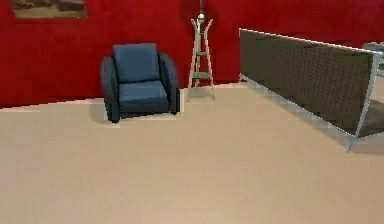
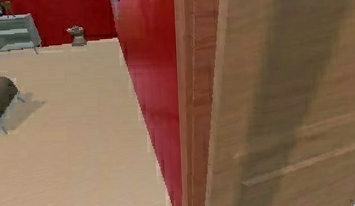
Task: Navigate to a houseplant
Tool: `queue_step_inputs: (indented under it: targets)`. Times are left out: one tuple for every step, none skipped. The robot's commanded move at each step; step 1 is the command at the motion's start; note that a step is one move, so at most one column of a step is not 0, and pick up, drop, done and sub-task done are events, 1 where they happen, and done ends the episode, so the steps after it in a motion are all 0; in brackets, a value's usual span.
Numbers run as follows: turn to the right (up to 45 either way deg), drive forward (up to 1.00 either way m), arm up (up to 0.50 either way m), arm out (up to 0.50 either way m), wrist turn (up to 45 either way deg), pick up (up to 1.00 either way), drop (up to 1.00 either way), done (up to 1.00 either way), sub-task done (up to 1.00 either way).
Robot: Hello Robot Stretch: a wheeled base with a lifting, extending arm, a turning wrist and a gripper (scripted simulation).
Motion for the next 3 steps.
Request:
queue_step_inputs:
  targets:
    - [27.0, 0.0, 0.0, 0.0, 0.0, 0.0, 0.0, 0.0, 0.0]
    - [0.0, 0.25, 0.0, 0.0, 0.0, 0.0, 0.0, 0.0, 0.0]
    - [36.0, 0.0, 0.0, 0.0, 0.0, 0.0, 0.0, 0.0, 0.0]
